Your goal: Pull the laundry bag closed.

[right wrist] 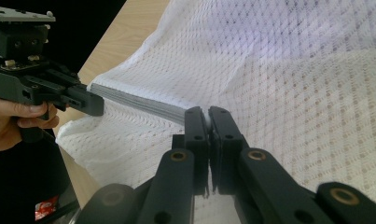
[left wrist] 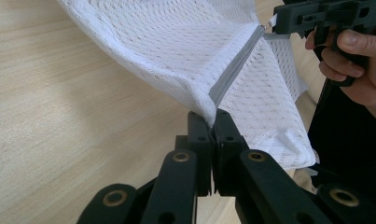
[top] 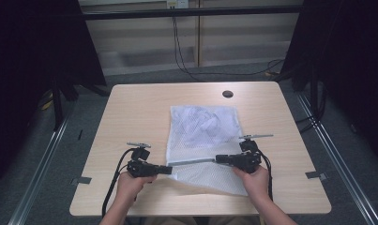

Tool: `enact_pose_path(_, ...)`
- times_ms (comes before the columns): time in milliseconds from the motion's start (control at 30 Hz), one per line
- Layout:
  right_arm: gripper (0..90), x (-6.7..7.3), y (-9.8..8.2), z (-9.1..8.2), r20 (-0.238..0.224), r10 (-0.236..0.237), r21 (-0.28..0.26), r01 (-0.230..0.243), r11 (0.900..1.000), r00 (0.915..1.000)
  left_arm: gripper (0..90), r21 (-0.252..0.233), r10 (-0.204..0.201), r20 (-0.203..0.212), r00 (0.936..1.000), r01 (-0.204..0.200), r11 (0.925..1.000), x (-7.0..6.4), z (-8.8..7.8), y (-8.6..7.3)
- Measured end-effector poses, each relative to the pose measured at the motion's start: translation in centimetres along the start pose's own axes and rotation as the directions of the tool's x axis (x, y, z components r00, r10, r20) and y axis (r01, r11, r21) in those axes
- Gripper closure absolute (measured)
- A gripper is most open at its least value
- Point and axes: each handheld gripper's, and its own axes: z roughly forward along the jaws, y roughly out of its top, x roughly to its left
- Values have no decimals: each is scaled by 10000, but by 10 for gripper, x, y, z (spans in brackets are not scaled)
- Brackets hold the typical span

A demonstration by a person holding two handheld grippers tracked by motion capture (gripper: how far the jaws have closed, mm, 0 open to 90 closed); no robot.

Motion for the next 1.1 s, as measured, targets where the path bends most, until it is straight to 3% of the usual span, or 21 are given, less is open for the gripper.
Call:
enact_pose_path(167, 867, -1, 0, -1, 159, -32, 3, 32, 10000, 9999, 882, 29, -3, 20, 10000, 3, 10000, 1, 0, 0)
enact_pose_path(1100, 867, -5, 0, -7, 41, -38, -59, 39, 10000, 10000, 882, -53, -88, 37, 10000, 88, 9999, 2, -3, 0)
